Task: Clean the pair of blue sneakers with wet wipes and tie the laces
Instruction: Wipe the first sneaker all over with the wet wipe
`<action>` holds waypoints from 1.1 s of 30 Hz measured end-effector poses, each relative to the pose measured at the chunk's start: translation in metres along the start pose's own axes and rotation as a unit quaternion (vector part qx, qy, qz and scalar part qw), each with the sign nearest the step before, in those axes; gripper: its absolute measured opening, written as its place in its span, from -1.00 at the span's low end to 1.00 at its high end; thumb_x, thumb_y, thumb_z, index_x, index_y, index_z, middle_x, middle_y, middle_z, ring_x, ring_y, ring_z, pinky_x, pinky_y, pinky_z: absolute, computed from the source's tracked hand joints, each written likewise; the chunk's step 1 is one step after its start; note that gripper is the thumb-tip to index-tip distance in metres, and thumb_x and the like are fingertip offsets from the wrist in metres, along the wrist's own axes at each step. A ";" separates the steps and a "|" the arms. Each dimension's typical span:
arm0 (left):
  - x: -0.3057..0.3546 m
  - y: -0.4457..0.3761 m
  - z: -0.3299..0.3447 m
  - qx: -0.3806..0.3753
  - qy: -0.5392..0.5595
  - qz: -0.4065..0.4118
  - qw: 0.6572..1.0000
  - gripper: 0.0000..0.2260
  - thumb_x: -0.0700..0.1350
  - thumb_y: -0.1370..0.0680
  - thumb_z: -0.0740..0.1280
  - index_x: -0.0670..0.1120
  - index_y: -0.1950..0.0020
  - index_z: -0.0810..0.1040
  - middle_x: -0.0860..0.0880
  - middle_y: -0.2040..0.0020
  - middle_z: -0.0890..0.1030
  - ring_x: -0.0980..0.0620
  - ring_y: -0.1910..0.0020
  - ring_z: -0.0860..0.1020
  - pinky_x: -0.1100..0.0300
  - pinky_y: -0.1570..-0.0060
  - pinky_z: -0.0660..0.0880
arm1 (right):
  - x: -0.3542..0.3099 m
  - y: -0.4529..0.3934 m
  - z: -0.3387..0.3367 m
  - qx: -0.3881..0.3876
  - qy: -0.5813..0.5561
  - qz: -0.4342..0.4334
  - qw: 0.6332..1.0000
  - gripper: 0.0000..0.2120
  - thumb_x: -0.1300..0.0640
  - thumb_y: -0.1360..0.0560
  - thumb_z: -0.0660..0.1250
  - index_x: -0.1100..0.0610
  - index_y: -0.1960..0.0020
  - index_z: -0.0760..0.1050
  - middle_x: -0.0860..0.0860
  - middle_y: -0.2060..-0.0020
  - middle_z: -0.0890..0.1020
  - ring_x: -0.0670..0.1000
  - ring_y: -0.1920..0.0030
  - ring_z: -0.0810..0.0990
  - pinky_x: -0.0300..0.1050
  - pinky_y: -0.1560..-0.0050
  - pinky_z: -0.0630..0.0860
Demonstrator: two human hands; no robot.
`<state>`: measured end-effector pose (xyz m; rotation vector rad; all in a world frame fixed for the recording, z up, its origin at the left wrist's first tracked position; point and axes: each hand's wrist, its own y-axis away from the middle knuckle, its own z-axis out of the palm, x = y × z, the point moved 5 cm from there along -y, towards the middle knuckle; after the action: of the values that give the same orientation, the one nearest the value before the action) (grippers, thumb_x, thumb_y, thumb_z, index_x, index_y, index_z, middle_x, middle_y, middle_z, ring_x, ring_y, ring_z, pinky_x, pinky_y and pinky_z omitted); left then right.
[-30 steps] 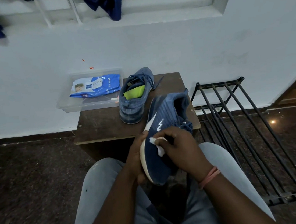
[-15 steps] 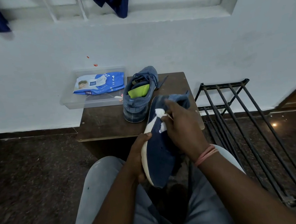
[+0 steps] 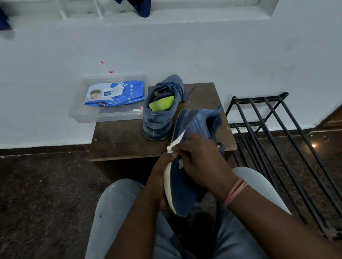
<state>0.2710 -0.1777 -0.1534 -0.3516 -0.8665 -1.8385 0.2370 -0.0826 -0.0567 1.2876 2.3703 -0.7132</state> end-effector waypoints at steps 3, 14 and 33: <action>0.002 0.002 0.006 -0.010 -0.025 0.001 1.000 -0.70 0.02 -0.55 0.27 -0.07 -0.04 0.76 -0.16 -0.03 0.71 -0.06 -0.01 0.69 0.09 -0.03 0.58 | 0.016 -0.008 -0.006 0.023 -0.014 0.039 0.999 -0.82 0.35 -0.42 0.44 0.16 0.04 0.71 0.09 0.12 0.67 0.05 0.11 0.64 -0.07 0.01 0.56; 0.005 0.000 -0.002 -0.011 -0.003 0.010 1.000 -0.70 0.04 -0.55 0.30 -0.14 0.02 0.71 -0.18 0.08 0.60 -0.08 0.08 0.60 0.08 0.01 0.54 | 0.008 0.024 0.022 0.067 -0.054 0.082 0.993 -0.89 0.24 -0.49 0.40 0.12 0.09 0.70 0.01 0.18 0.65 -0.08 0.16 0.58 -0.34 0.01 0.40; -0.002 -0.005 -0.006 -0.004 0.018 0.039 0.999 -0.62 0.06 -0.61 0.23 -0.10 -0.26 0.67 -0.18 -0.18 0.66 -0.13 -0.20 0.60 -0.06 -0.34 0.40 | 0.019 -0.006 0.017 0.142 -0.069 0.162 0.974 -0.75 0.24 -0.55 0.34 0.18 0.29 0.62 0.02 0.36 0.64 -0.07 0.35 0.58 -0.05 0.25 0.56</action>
<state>0.2681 -0.1794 -0.1613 -0.3513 -0.8087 -1.7712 0.2233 -0.0825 -0.0785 1.6321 1.9337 -1.0246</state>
